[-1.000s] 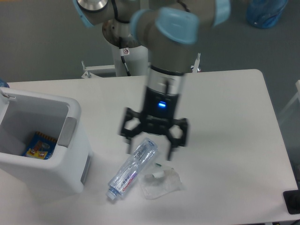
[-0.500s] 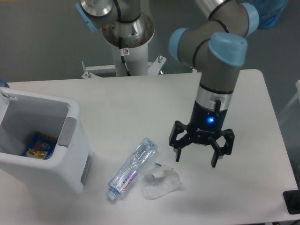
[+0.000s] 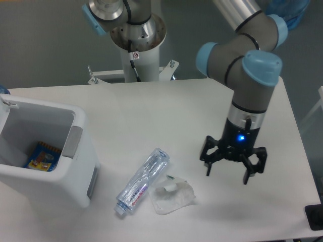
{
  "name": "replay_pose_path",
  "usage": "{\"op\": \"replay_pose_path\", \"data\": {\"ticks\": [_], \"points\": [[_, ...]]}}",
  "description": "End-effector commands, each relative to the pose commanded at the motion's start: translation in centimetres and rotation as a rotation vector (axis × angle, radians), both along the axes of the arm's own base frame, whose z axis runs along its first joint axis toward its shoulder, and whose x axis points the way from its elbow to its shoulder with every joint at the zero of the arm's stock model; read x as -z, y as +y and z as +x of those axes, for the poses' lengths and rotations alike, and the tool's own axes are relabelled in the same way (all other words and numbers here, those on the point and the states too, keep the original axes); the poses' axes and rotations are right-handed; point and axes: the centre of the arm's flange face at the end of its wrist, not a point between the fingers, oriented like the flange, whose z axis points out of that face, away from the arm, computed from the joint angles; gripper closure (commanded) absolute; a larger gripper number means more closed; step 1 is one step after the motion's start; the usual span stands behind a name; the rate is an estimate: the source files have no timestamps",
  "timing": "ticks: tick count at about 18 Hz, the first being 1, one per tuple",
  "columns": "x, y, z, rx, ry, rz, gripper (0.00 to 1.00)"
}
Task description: Open the trash can
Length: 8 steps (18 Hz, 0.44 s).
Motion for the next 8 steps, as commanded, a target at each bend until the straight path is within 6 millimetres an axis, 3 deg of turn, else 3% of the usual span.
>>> {"op": "replay_pose_path", "data": {"ticks": [3,8], "points": [[0.1,-0.4,0.0,0.059,0.034,-0.039,0.00],[1.9,-0.8,1.0,0.145,0.066,-0.129,0.00]]}}
